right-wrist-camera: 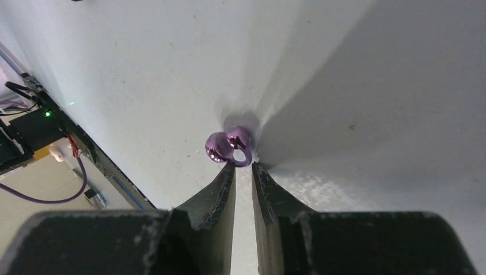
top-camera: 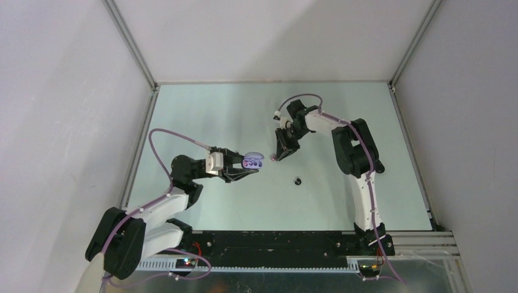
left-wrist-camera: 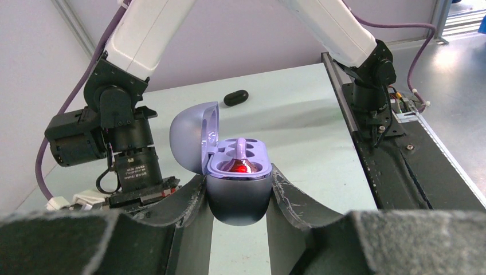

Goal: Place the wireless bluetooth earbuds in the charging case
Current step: Pick up the earbud from the center of the board.

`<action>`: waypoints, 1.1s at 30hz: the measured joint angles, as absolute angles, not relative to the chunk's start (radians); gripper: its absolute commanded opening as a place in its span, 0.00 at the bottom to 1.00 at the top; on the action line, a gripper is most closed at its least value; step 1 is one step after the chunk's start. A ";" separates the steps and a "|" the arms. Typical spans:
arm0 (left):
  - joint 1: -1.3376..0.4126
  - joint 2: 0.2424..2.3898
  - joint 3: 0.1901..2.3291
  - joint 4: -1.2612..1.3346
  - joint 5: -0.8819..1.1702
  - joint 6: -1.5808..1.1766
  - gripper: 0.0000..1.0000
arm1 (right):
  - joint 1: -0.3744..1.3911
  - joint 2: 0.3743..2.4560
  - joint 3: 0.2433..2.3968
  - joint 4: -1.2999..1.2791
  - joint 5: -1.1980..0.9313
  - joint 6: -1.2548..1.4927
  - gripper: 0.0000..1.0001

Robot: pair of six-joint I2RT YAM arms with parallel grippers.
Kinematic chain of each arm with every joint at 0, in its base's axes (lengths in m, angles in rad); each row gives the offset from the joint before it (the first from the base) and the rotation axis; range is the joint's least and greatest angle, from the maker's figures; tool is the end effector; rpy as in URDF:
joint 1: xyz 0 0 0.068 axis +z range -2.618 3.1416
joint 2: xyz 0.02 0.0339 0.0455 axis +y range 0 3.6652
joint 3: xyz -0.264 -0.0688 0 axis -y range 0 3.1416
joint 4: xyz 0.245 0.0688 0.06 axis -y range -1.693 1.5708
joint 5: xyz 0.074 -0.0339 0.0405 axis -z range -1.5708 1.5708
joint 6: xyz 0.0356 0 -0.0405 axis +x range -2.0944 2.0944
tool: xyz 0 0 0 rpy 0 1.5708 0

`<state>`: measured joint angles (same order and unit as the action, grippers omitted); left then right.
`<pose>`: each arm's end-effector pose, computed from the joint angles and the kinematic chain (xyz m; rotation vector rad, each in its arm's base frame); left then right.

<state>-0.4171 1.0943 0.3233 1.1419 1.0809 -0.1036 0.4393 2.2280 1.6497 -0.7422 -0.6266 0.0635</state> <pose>0.1711 -0.1102 0.2533 1.1434 0.9513 -1.0691 0.3936 0.2080 0.1392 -0.6565 2.8210 0.9986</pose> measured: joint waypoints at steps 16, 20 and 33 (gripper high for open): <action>-0.417 1.094 0.323 1.142 1.081 -0.103 0.00 | 0.431 2.237 1.652 -0.744 -0.645 0.079 0.26; -0.417 1.094 0.323 1.142 1.081 -0.103 0.00 | 0.441 2.241 1.652 -0.739 -0.659 0.086 0.27; -0.417 1.099 0.323 1.142 1.081 -0.104 0.00 | 0.456 2.256 1.652 -0.718 -0.707 0.139 0.31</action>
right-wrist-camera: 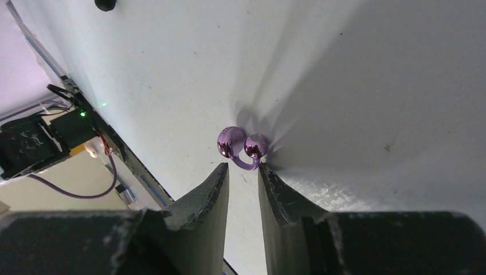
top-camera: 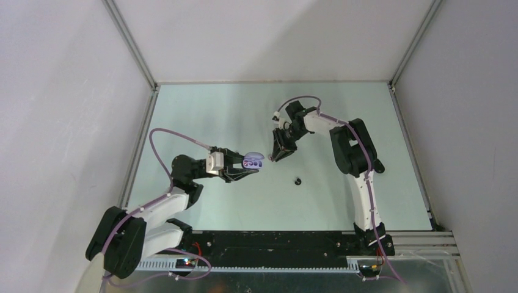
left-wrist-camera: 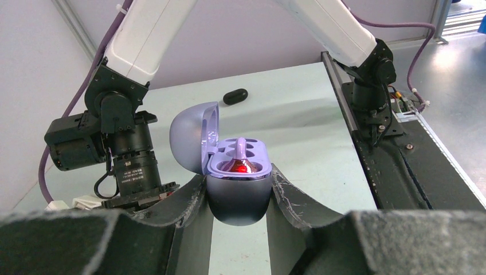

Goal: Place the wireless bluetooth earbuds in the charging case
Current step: Pick up the earbud from the center of the board.

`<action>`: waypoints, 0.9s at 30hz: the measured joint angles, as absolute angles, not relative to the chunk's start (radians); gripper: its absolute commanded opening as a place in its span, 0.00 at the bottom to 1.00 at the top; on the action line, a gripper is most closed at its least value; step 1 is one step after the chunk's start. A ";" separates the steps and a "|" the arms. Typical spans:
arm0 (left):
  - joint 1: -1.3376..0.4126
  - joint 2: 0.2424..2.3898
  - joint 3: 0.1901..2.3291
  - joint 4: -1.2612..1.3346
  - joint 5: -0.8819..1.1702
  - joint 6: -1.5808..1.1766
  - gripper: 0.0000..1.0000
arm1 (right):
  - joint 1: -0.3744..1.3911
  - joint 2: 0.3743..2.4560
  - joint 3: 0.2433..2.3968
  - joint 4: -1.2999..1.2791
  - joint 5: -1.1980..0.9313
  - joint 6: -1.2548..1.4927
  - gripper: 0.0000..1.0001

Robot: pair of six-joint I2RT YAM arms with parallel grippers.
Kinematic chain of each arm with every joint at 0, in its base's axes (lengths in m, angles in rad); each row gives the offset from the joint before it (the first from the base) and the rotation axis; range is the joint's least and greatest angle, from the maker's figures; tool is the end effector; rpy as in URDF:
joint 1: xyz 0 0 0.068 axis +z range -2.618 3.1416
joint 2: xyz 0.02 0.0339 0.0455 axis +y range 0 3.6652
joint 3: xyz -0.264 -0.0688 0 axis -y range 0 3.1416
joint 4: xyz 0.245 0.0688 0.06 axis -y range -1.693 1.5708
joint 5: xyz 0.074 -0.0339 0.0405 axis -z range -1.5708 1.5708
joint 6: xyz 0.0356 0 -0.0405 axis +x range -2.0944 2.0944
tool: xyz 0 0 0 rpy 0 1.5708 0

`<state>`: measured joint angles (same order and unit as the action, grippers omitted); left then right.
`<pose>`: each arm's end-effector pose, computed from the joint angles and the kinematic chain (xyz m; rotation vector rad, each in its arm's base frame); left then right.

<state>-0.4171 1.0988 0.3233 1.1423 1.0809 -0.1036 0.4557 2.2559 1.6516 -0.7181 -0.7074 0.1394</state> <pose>0.1716 -0.1104 0.2525 1.1431 0.9553 -1.0710 0.3917 0.2178 0.1301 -0.5898 2.8480 1.1319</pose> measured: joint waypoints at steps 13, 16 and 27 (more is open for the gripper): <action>-0.417 1.117 0.323 1.143 1.081 -0.104 0.00 | 0.416 2.299 1.651 -0.656 -0.828 0.223 0.25; -0.417 1.123 0.323 1.143 1.081 -0.104 0.00 | 0.404 2.299 1.645 -0.611 -0.829 0.250 0.22; -0.417 1.126 0.323 1.143 1.081 -0.104 0.00 | 0.372 2.299 1.623 -0.525 -0.843 0.304 0.24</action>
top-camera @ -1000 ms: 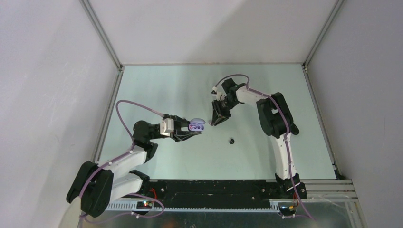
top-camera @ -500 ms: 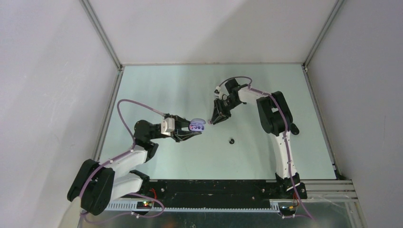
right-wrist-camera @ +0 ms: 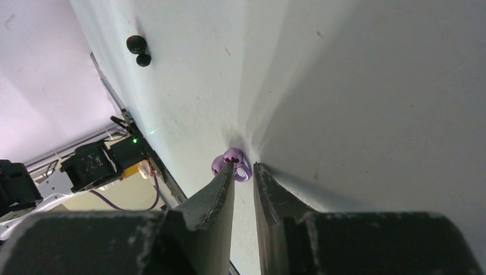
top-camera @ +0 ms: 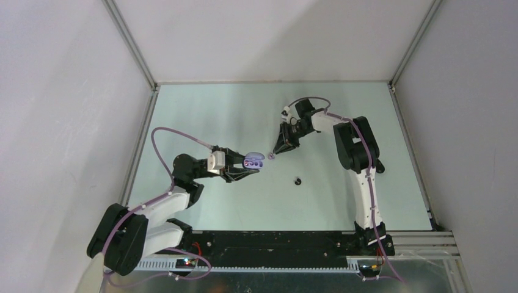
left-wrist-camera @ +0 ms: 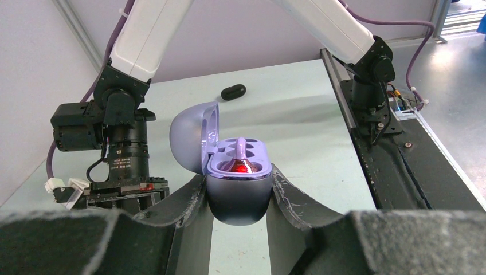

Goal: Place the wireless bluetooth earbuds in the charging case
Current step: Pick up the earbud from the center of the board.

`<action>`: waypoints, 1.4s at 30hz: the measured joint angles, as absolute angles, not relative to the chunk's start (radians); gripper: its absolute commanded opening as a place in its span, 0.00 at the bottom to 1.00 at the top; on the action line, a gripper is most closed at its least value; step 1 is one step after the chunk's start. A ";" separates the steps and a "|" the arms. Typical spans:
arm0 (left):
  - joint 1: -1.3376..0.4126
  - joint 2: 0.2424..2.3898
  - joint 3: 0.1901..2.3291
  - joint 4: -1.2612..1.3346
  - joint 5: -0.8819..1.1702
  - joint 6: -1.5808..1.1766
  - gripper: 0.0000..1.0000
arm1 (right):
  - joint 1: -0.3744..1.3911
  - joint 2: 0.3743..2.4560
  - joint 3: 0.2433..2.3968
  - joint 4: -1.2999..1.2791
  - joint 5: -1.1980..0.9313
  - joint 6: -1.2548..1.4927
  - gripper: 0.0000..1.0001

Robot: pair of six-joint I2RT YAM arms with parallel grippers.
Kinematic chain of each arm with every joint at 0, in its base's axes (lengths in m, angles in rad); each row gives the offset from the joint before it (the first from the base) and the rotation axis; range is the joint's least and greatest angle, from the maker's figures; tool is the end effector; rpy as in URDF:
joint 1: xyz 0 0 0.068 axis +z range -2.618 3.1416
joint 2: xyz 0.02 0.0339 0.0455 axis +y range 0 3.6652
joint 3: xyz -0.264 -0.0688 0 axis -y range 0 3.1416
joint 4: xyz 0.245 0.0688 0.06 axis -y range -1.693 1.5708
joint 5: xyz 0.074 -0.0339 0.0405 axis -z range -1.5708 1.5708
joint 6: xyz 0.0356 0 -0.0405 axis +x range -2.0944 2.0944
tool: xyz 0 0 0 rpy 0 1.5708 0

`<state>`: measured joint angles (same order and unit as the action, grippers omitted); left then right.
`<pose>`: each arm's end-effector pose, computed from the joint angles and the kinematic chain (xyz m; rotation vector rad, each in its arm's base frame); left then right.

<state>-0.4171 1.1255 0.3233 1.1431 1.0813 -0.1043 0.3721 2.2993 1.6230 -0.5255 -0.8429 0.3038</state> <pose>0.1749 -0.1119 0.2477 1.1413 0.9808 -1.0835 0.4185 0.1919 0.1128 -0.3268 2.7652 1.3453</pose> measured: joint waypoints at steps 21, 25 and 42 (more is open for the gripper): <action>-0.417 1.124 0.323 1.143 1.085 -0.104 0.00 | 0.371 2.131 1.316 -0.315 -0.800 0.451 0.23; -0.417 1.124 0.323 1.143 1.085 -0.104 0.00 | 0.375 2.148 1.332 -0.307 -0.811 0.472 0.23; -0.416 1.124 0.323 1.142 1.085 -0.104 0.00 | 0.389 2.188 1.371 -0.286 -0.840 0.498 0.22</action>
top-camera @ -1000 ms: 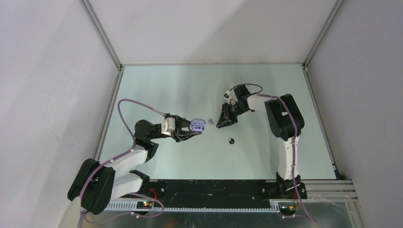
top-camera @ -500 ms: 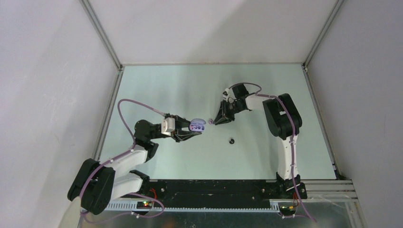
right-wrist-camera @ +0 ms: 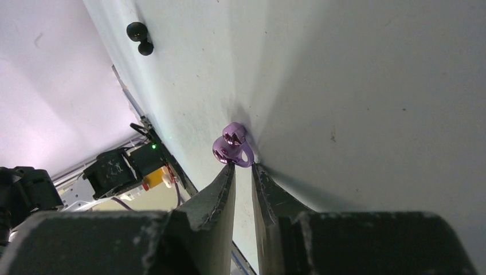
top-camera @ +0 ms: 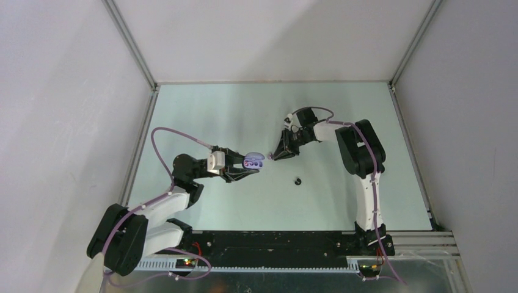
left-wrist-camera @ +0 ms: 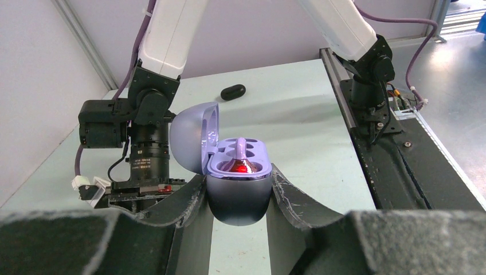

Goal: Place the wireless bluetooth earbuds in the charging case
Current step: Pick up the earbud from the center of the board.

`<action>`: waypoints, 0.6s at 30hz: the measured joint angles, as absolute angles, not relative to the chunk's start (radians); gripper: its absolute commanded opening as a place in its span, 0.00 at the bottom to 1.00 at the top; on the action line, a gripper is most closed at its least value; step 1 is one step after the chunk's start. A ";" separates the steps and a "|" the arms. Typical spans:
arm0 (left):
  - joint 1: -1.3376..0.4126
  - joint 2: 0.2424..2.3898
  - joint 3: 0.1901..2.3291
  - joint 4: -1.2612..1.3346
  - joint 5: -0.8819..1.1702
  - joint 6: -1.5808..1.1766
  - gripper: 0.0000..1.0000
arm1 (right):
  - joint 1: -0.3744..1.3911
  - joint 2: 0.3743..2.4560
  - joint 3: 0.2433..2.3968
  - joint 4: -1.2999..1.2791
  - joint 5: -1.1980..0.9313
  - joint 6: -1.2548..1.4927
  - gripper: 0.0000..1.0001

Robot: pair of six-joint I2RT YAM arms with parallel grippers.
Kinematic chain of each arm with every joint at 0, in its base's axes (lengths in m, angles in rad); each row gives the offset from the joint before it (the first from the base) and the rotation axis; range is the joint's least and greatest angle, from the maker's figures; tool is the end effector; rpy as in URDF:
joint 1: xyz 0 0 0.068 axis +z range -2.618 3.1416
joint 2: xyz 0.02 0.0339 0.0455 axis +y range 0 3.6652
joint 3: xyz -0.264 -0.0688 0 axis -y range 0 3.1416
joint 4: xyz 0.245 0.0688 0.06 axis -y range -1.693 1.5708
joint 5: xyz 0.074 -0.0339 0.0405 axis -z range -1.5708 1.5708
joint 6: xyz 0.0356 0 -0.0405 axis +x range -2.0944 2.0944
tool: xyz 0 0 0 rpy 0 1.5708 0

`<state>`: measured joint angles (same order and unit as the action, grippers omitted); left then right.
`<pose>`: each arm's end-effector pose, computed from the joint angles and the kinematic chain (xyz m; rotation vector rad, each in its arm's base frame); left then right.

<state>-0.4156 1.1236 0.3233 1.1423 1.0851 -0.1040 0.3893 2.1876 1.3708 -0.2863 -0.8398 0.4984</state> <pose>0.1747 -0.1115 0.2479 1.1439 0.9789 -1.0837 0.3861 0.1871 0.1041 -0.1423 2.7661 1.3922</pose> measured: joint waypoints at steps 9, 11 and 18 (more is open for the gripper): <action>-0.416 1.124 0.323 1.142 1.085 -0.104 0.00 | 0.390 2.202 1.395 -0.286 -0.855 0.498 0.29; -0.416 1.124 0.323 1.142 1.085 -0.104 0.00 | 0.390 2.203 1.398 -0.286 -0.855 0.498 0.29; -0.415 1.124 0.323 1.142 1.085 -0.104 0.00 | 0.389 2.209 1.402 -0.281 -0.862 0.501 0.25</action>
